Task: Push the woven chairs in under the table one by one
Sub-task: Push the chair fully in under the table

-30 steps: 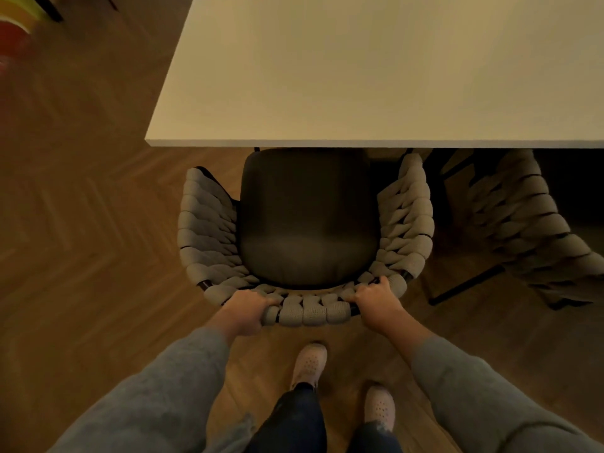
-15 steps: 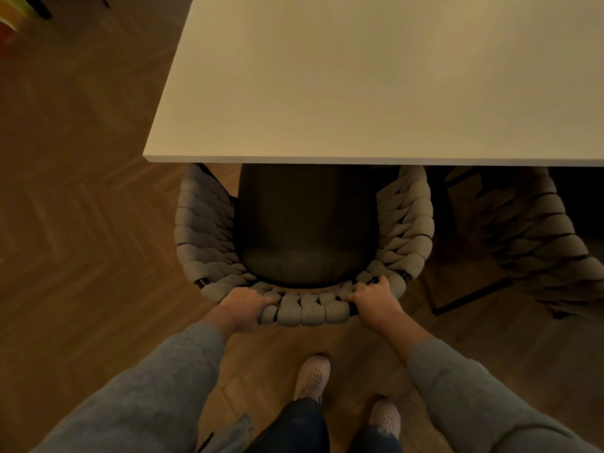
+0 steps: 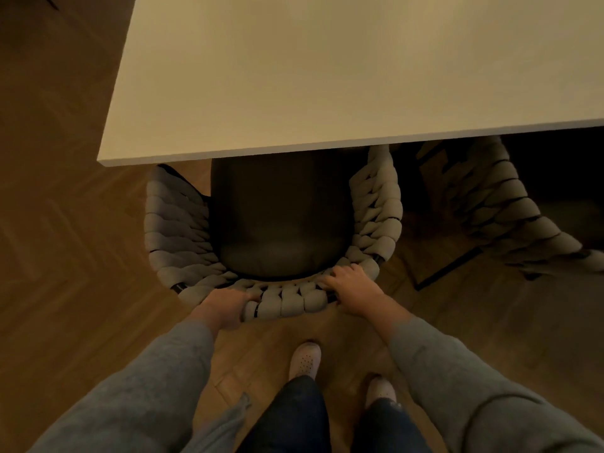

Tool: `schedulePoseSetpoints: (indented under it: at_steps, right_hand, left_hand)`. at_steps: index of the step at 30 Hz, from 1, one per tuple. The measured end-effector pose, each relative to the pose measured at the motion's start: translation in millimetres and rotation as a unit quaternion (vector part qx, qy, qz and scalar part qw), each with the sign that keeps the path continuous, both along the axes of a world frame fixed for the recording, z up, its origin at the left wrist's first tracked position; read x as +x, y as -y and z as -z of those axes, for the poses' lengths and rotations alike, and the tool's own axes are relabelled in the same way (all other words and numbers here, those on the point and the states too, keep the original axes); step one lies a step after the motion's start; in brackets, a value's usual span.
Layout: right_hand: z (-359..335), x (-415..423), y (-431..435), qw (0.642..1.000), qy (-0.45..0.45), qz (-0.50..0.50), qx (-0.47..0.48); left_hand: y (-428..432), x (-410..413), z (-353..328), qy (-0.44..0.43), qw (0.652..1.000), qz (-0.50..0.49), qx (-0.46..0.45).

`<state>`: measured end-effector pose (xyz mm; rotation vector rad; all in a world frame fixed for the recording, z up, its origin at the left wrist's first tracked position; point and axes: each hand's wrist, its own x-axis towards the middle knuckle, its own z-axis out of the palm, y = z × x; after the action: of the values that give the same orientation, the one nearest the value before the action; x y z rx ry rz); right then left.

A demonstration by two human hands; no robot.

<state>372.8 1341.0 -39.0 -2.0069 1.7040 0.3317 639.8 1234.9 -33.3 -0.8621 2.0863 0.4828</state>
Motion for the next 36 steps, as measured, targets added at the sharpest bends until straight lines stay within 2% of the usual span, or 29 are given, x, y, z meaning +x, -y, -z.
schedulePoseSetpoints:
  at_steps: [2,3,6,9,11,14,19,23,28,32,36]
  right_hand:
    - [-7,-10,-10,0.998,0.056,0.014,-0.033]
    - [-12,-20,-19,0.996,0.070,0.027,-0.058]
    - [-26,-65,-47,0.988,0.058,0.096,-0.111]
    - [-37,-131,-78,0.978,0.034,0.168,-0.116]
    - [-43,-182,-106,0.973,0.023,0.194,-0.120]
    - [-50,-263,-155,0.971,0.024,0.203,-0.123]
    - [-57,-395,-242,0.972,-0.029,0.210,-0.105]
    - [-70,-484,-283,0.967,-0.072,0.235,-0.070]
    - [-71,-572,-295,0.962,-0.155,0.222,0.044]
    - [-53,-631,-298,0.953,-0.182,0.201,0.137]
    - [-26,-675,-294,0.962,-0.179,0.143,0.147]
  left_hand:
    - [4,-8,-3,0.029,0.999,-0.022,0.038]
    - [2,-19,-6,0.014,0.998,-0.039,0.049]
    - [-23,-72,-17,-0.141,0.989,-0.043,-0.008]
    - [-65,-155,-26,-0.309,0.945,0.002,-0.102]
    - [-95,-215,-33,-0.375,0.917,0.027,-0.132]
    - [-144,-298,-35,-0.417,0.896,0.054,-0.141]
    - [-230,-427,-23,-0.380,0.912,0.064,-0.140]
    - [-255,-518,-23,-0.330,0.931,0.067,-0.137]
    - [-249,-614,-20,-0.282,0.945,0.095,-0.134]
    - [-248,-673,-6,-0.180,0.969,0.157,-0.068]
    - [-251,-707,7,-0.136,0.980,0.140,-0.025]
